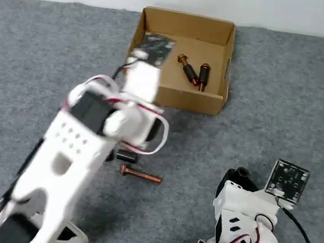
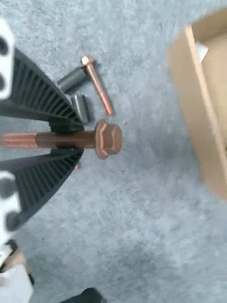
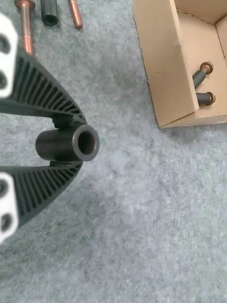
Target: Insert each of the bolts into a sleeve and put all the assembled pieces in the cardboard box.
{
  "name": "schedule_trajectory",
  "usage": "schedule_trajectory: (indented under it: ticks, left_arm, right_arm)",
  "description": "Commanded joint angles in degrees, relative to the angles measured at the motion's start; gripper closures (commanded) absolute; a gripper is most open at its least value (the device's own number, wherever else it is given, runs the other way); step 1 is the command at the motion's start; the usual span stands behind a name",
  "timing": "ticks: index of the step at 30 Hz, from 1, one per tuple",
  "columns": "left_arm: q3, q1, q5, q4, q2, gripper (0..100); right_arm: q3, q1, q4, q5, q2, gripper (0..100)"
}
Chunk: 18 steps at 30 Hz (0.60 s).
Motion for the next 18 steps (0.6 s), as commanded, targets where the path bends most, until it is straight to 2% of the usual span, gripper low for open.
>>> schedule_trajectory:
  ticks: [1, 9, 18]
  left_arm:
    - [9.01, -2.64, 0.53, -6.95, -11.78, 100]
    - [34.86, -3.52, 0.88, -24.44, -35.6, 100]
    - [54.2, -3.25, 0.88, -39.82, -62.59, 100]
  right_arm:
    - [-1.85, -0.48, -1.01, 0.44, -0.22, 99.1]
    - [-2.81, -10.68, -1.36, 0.09, -0.22, 99.1]
    - [-2.81, -24.48, -1.45, 0.44, -0.13, 99.1]
